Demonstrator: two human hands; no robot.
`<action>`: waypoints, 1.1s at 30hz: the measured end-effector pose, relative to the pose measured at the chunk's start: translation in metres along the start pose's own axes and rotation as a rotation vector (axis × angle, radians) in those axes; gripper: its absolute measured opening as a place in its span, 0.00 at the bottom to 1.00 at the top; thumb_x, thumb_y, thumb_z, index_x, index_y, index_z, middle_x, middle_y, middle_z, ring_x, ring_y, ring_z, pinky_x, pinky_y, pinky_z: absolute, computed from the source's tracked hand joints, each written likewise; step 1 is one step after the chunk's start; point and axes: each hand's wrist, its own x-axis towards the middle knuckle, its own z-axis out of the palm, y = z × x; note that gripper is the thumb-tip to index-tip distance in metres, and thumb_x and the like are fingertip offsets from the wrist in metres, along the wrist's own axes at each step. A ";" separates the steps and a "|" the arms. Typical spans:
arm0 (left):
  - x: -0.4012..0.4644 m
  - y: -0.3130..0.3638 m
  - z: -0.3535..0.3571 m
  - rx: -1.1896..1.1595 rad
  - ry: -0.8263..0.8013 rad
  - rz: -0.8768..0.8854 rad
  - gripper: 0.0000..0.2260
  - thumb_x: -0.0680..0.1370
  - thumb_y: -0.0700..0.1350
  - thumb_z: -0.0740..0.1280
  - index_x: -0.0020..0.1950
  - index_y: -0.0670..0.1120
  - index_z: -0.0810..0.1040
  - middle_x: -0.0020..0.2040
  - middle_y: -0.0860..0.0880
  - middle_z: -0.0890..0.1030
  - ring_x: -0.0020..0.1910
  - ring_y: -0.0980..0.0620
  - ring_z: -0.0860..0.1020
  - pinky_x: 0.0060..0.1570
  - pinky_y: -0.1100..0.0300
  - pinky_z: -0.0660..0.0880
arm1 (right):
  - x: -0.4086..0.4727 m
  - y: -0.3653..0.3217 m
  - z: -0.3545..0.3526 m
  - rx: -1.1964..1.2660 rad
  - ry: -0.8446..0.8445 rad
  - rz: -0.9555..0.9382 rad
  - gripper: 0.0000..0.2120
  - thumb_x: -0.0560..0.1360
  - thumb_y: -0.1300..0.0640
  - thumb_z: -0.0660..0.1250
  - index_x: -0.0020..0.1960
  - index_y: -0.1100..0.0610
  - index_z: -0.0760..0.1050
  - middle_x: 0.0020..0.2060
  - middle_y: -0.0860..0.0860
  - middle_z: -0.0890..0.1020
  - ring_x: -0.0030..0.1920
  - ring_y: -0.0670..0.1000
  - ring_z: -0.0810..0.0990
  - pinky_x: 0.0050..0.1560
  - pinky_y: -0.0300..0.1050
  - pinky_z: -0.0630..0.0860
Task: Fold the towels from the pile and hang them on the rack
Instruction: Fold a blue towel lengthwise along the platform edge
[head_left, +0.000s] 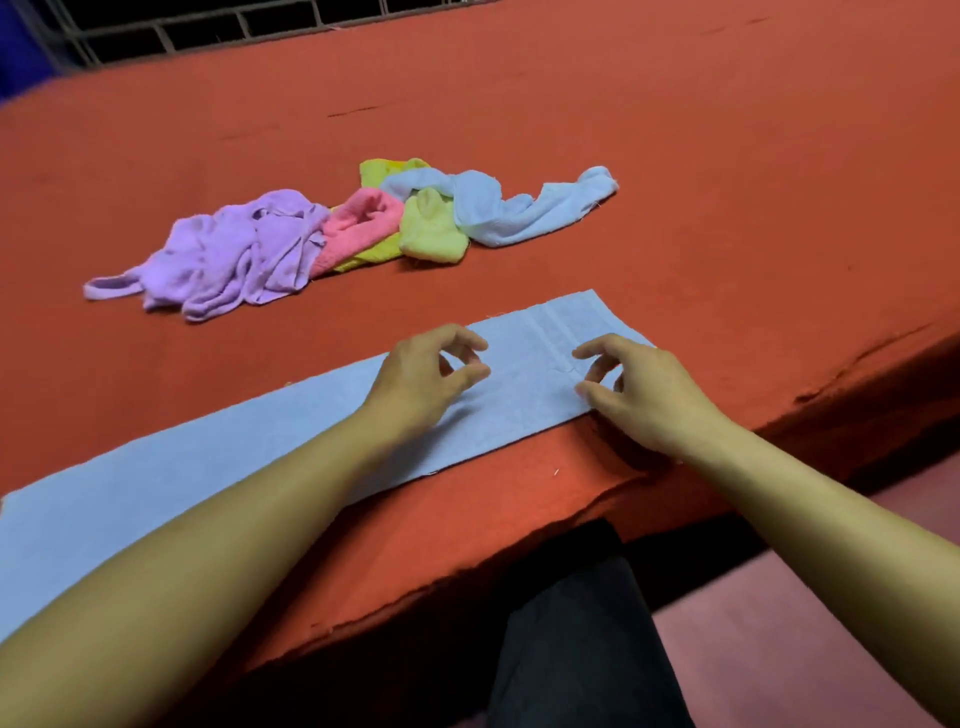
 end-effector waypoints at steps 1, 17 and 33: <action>-0.023 -0.010 -0.011 -0.007 0.016 -0.038 0.09 0.73 0.46 0.74 0.47 0.60 0.78 0.39 0.63 0.81 0.33 0.56 0.76 0.37 0.70 0.70 | -0.005 -0.014 0.010 0.014 -0.022 -0.052 0.15 0.75 0.55 0.70 0.60 0.47 0.76 0.42 0.38 0.80 0.37 0.45 0.78 0.49 0.47 0.75; -0.184 -0.064 -0.096 -0.027 0.084 -0.212 0.09 0.77 0.44 0.69 0.55 0.55 0.80 0.48 0.60 0.84 0.47 0.62 0.81 0.51 0.71 0.72 | -0.021 -0.103 0.094 -0.140 -0.198 -0.318 0.12 0.77 0.53 0.65 0.60 0.46 0.76 0.44 0.40 0.80 0.47 0.47 0.79 0.48 0.47 0.75; -0.211 -0.209 -0.252 0.078 0.604 -0.507 0.08 0.78 0.40 0.67 0.52 0.51 0.81 0.43 0.54 0.81 0.37 0.54 0.78 0.44 0.56 0.78 | 0.020 -0.288 0.219 0.089 -0.405 -0.518 0.09 0.76 0.53 0.67 0.56 0.46 0.77 0.38 0.38 0.80 0.36 0.41 0.80 0.48 0.43 0.75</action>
